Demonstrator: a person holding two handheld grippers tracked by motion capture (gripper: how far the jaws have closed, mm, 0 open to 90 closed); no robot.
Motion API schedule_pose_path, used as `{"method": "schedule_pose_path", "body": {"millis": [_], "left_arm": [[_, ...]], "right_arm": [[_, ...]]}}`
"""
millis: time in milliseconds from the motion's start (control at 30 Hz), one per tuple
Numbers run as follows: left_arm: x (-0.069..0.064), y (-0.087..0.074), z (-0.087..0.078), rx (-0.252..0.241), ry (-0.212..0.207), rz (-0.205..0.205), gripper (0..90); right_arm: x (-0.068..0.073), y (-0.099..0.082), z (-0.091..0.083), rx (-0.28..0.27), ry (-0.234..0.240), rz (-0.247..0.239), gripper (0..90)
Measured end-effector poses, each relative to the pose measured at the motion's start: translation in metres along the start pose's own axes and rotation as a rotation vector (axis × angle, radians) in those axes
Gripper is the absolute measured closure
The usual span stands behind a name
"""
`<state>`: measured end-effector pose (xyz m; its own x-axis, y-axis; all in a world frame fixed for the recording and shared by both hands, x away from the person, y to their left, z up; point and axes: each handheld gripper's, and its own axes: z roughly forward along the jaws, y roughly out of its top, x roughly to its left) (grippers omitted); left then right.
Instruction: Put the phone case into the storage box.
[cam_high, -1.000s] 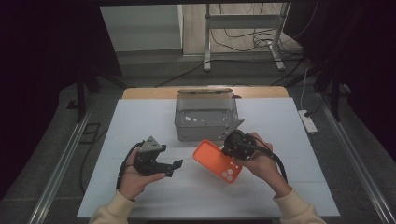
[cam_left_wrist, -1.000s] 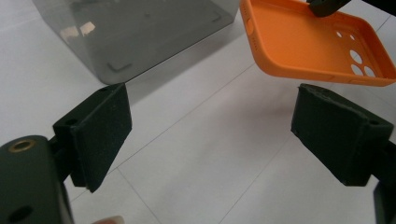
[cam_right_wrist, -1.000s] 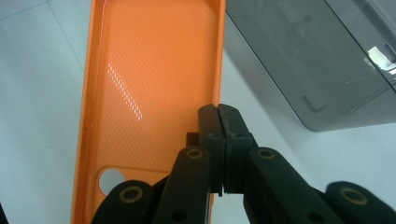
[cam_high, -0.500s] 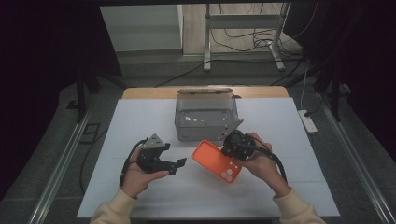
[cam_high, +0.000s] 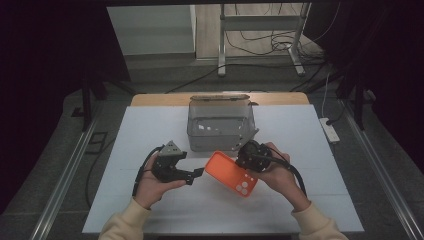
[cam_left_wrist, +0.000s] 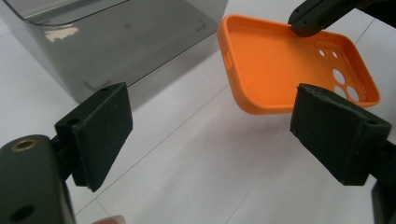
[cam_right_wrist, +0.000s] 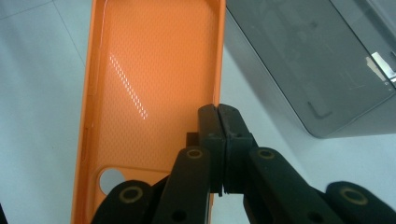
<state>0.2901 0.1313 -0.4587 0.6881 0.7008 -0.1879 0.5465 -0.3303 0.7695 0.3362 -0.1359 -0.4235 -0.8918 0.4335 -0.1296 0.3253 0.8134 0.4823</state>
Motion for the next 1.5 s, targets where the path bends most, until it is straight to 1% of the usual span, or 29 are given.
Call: {"method": "schedule_pose_path", "body": {"millis": [167,500,733,967,1167,1367,1500], "left_arm": [[0.0,0.003,0.003,0.011,-0.005,0.007,12.9],[0.002,0.008,0.007,0.017,-0.017,0.0,13.1],[0.002,0.011,0.012,0.028,-0.023,0.005,14.0],[0.003,0.013,0.014,0.031,-0.026,0.004,14.3],[0.003,0.014,0.02,0.049,-0.031,0.006,14.3],[0.004,0.016,0.024,0.056,-0.04,-0.002,14.3],[0.004,0.017,0.026,0.056,-0.046,0.006,14.3]], "right_arm": [[0.001,0.0,0.0,-0.005,0.0,-0.003,89.0],[0.001,0.0,0.001,-0.001,0.005,-0.003,89.0],[0.001,0.0,0.001,-0.001,0.005,-0.006,89.0],[0.001,0.0,0.001,-0.001,0.007,-0.011,89.0],[0.003,0.001,0.001,-0.001,0.01,-0.012,89.0],[0.003,0.001,0.002,0.002,0.01,-0.017,89.0],[0.004,0.002,0.003,-0.001,0.011,-0.023,89.0]]}}
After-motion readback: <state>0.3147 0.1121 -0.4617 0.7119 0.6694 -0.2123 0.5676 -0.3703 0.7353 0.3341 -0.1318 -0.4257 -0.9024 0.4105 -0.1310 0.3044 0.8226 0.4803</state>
